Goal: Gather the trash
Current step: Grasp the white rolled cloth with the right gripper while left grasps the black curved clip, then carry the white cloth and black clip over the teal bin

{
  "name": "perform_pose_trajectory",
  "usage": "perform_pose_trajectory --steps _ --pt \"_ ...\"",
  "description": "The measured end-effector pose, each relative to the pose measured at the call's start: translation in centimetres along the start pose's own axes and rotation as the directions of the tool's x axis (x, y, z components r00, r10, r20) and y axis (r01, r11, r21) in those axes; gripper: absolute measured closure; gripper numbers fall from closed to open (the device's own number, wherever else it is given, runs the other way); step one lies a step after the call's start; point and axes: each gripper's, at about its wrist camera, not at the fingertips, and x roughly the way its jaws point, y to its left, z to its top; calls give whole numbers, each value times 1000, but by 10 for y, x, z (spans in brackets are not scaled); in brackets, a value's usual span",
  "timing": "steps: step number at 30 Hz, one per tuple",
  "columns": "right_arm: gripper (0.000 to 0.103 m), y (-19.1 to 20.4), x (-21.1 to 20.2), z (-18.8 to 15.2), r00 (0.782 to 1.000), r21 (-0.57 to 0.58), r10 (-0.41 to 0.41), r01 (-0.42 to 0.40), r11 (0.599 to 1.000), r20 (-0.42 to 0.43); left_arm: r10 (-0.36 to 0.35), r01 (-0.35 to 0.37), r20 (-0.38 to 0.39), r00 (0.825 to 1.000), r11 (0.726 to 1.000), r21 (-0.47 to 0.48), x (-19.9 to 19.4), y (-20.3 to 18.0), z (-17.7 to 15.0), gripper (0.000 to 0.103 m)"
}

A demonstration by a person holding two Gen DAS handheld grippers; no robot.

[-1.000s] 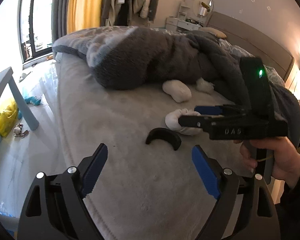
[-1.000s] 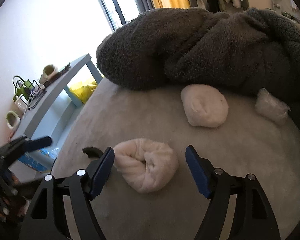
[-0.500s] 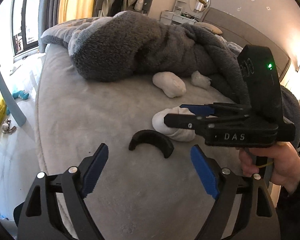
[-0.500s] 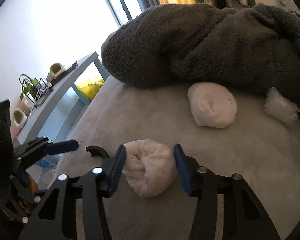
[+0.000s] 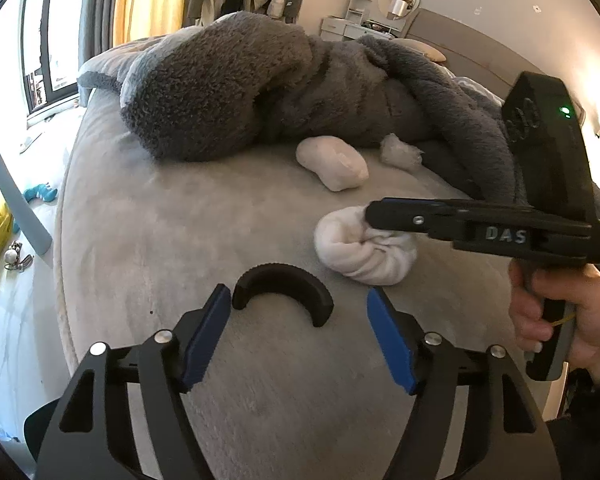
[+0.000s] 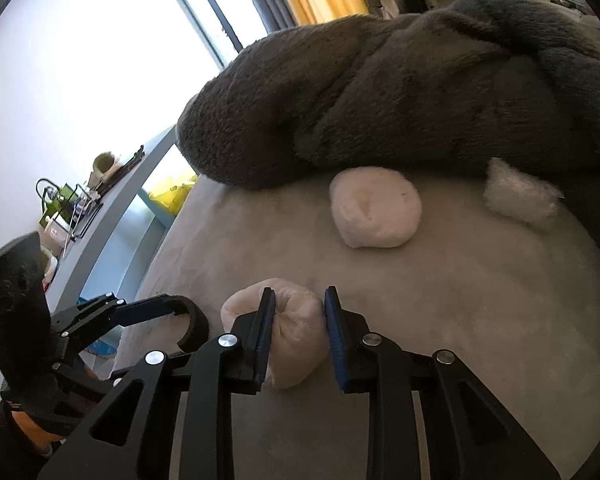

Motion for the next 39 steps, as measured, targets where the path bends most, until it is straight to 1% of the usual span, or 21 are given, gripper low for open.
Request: perform_pose_trajectory --steps 4,6,8,9,16,23,28,34,39 --pt "78 -7 -9 -1 1000 8 -14 14 1000 15 13 -13 -2 1000 1000 -4 7 -3 2 36" --pt "78 -11 -14 -2 1000 12 -19 19 1000 19 23 -23 -6 1000 1000 -10 10 -4 3 42" --pt "78 -13 -18 -3 999 16 -24 23 1000 22 38 -38 -9 999 999 -17 13 -5 4 50" --pt "78 -12 -19 -2 999 17 -25 24 1000 23 51 -51 -12 999 999 -19 15 -5 4 52" --pt "78 -14 -31 0 998 27 -31 30 999 46 70 -69 7 998 997 -41 14 -7 7 55" --pt "78 -7 -36 1 997 15 -32 31 999 65 63 -61 35 997 996 -63 3 -8 8 55" --pt "78 3 -35 5 997 -1 -39 40 999 68 55 -52 34 998 995 -80 -4 -1 5 55" --pt "78 28 -27 11 997 -41 -20 23 999 68 72 -65 60 996 991 -116 -22 14 1 55" --pt "78 53 -24 16 997 -85 -9 16 996 77 101 -89 78 992 985 -146 -41 31 -3 55"
